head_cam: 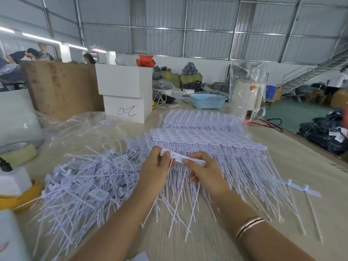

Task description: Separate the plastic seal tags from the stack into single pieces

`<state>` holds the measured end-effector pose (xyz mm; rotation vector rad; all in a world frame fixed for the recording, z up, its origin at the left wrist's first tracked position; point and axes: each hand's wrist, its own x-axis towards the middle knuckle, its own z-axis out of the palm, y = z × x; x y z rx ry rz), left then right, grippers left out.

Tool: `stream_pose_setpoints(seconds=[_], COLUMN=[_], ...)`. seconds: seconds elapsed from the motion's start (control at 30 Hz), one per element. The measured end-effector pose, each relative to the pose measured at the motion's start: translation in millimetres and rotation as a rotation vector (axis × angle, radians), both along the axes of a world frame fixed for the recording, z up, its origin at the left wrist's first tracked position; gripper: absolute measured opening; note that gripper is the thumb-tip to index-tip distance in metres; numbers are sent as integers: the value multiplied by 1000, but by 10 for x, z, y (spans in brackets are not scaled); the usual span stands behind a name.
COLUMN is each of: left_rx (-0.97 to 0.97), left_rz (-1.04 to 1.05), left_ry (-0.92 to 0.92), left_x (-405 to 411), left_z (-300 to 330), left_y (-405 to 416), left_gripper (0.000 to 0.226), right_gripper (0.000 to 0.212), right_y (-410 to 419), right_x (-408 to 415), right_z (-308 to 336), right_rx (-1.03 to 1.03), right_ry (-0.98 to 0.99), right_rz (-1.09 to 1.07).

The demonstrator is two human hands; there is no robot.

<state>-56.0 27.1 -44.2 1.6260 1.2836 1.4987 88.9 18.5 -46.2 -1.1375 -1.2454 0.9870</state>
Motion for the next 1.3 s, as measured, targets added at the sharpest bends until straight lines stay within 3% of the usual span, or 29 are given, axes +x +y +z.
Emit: stream_pose_setpoints(seconds=[0.1,0.27,0.37,0.5,0.8,0.9,1.07,1.13,1.2,1.3], left_rx=[-7,-62,-18,1,71,-46,-348,-279,-77,153], left_rz=[14,-25,-54,-69,71,22,2,105,178,283], left_ry=[70,-77,-35,2,199,65,-528,-535,-437,-135], left_x=[0,10,8,10,-43,-7,-6,-130,-299,-519], left_z=[-44,-29,-19,-7,18,53,114,191,286,349], left_y=[54,95,85,58,11,-34,-48,-6,25,38], left_gripper=[20,17,16,19,21,23,19,16,18,25], right_gripper=[25,9,8,23,21,19,22,24,23,31], right_y=[72,154,157,97,71,78,62,43,43,62], right_x=[-8,36,66,-35,-120,-129,-188,-163,-123,-101], right_z=[-46,15,109,99,-97,-130,-161,-165,-164,-150], right_rx=[-7,-88,-145,-31,141,202,397,362,281,203], right_ry=[45,35,-88,-305,-223,-206,-290,-209,-132,-176], right_rz=[53,154,300,294,228,186,37,83,146,157])
